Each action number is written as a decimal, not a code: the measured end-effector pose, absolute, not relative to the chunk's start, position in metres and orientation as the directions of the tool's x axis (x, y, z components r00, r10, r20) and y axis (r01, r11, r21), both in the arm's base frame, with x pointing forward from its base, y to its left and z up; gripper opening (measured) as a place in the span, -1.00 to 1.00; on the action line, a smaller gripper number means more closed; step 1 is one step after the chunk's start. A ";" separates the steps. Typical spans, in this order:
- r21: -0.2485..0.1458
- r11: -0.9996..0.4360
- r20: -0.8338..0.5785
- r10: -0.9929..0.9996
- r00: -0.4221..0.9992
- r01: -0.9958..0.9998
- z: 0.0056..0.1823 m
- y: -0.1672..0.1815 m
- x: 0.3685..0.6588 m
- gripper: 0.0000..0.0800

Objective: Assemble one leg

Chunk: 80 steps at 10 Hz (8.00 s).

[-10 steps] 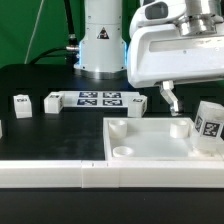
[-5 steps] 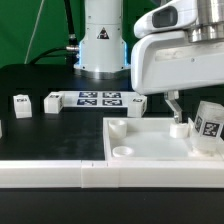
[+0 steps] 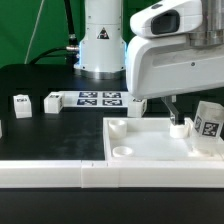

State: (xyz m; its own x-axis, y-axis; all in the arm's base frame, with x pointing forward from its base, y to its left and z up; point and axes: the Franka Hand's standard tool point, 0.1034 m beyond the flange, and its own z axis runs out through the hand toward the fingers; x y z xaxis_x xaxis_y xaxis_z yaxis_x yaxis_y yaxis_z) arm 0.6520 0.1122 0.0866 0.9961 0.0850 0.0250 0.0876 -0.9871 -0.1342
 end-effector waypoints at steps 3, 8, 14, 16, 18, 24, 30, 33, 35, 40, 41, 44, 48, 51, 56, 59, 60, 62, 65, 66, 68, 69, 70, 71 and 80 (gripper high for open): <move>-0.134 -0.987 0.025 0.085 0.996 0.087 0.086 0.112 0.652 -0.37; -0.138 -0.990 0.015 0.037 0.999 0.039 0.084 0.113 0.651 -0.99; -0.139 -0.989 0.001 -0.056 0.998 -0.056 0.084 0.114 0.651 -0.40; -0.136 -0.988 0.014 -0.071 0.997 -0.069 0.082 0.116 0.646 0.49; -0.132 -0.989 0.016 -0.073 0.997 -0.070 0.081 0.115 0.636 0.59; -0.130 -0.989 0.018 -0.070 0.997 -0.067 0.077 0.116 0.631 0.61; -0.130 -0.989 0.016 -0.078 0.997 -0.075 0.076 0.116 0.631 -0.27; -0.133 -0.984 0.011 -0.123 0.992 -0.120 0.075 0.115 0.631 -0.27; -0.154 -0.921 -0.001 -0.363 0.932 -0.359 0.074 0.115 0.635 -0.27; -0.137 -0.589 -0.074 -0.795 0.601 -0.796 0.073 0.114 0.637 -0.27; -0.133 -0.526 -0.087 -0.838 0.539 -0.840 0.073 0.113 0.637 -0.27; -0.116 -0.325 -0.121 -0.933 0.338 -0.938 0.073 0.112 0.637 -0.27; -0.119 -0.327 -0.129 -0.931 0.341 -0.938 0.074 0.115 0.637 0.22; -0.116 -0.676 -0.097 -0.721 0.686 -0.728 0.079 0.122 0.635 0.54; -0.036 -0.984 -0.042 -0.173 0.984 -0.174 0.079 0.120 0.632 0.62; -0.026 -0.998 -0.023 0.065 0.998 0.064 0.081 0.123 0.633 0.62; -0.026 -0.996 -0.025 0.084 0.996 0.083 0.080 0.122 0.633 0.62; -0.026 -0.997 -0.026 0.078 0.997 0.077 0.080 0.122 0.632 0.29; -0.026 -0.997 -0.026 0.078 0.997 0.077 0.080 0.122 0.632 -0.16; -0.026 -0.997 -0.026 0.069 0.997 0.068 0.080 0.122 0.632 -0.27; -0.030 -1.000 -0.021 -0.002 1.000 -0.003 0.079 0.122 0.633 -0.27; -0.040 -0.993 -0.004 -0.115 0.993 -0.115 0.079 0.122 0.632 -0.27; -0.051 -0.962 0.008 -0.269 0.963 -0.268 0.079 0.123 0.632 -0.27; -0.057 -0.918 0.014 -0.394 0.919 -0.393 0.079 0.124 0.631 -0.27; -0.077 -0.243 -0.048 -0.968 0.248 -0.967 0.078 0.126 0.634 -0.27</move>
Offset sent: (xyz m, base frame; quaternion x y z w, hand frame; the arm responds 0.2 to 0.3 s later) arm 0.0000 0.0000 0.0000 0.0000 0.0000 0.0000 1.0000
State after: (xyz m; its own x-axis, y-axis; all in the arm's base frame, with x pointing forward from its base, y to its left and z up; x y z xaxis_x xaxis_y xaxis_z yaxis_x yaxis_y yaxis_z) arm 0.6344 0.1260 0.0780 0.2475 -0.9677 -0.0484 -0.9668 -0.2434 -0.0774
